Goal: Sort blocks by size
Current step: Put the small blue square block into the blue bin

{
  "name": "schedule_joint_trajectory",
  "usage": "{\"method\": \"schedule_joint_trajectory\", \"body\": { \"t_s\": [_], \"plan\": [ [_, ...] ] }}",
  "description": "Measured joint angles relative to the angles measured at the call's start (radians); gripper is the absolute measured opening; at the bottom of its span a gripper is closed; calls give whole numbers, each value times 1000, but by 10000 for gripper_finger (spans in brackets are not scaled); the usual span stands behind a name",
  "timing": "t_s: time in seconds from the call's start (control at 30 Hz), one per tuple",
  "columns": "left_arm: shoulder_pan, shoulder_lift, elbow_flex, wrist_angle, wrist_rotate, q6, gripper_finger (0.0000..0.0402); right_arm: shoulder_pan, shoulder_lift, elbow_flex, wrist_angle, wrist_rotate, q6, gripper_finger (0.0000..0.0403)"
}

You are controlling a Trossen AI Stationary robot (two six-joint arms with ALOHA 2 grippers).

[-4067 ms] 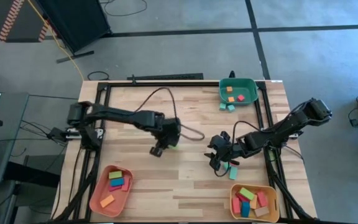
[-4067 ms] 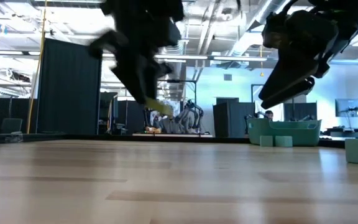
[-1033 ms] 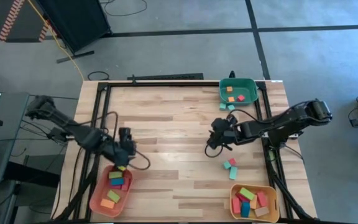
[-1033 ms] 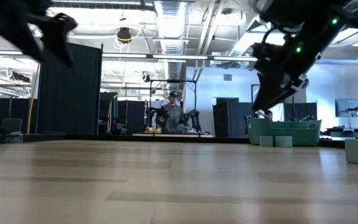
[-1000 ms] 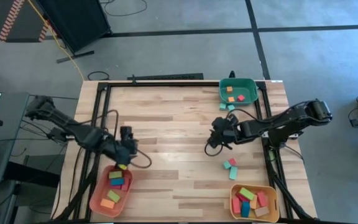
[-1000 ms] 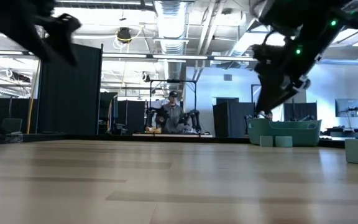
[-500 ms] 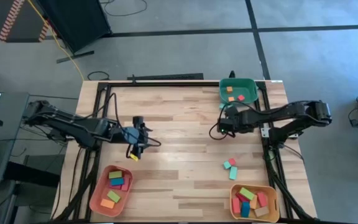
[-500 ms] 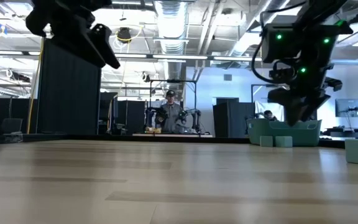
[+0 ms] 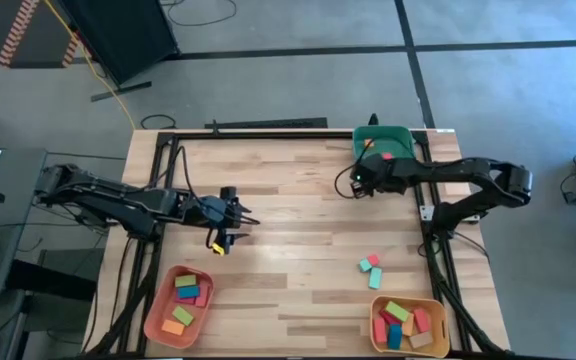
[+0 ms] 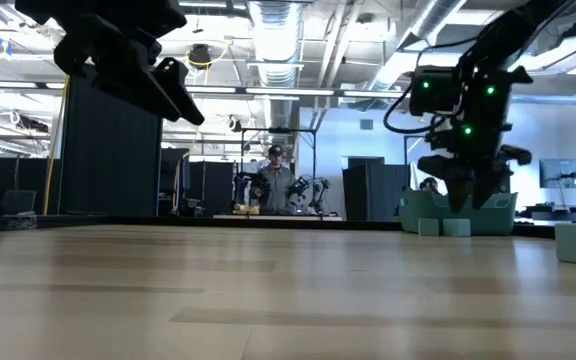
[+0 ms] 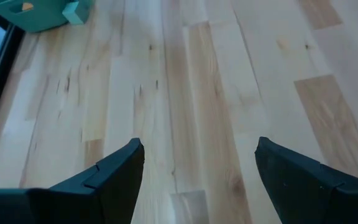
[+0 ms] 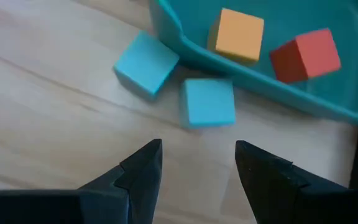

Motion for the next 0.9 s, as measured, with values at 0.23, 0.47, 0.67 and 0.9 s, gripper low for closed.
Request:
{"method": "schedule_joint_trajectory", "body": {
  "t_s": [0.23,0.47,0.67,0.9],
  "plan": [
    [0,0,0,4,8,16,292,-73,0,-7,36,-14,-105,234],
    [0,0,0,29,8,27,292,-113,2,-7,78,-22,-168,234],
    [0,0,0,42,8,29,292,-141,2,-8,85,-39,-170,234],
    [0,0,0,43,8,29,292,-141,2,-81,219,-63,-169,234]
  ]
}}
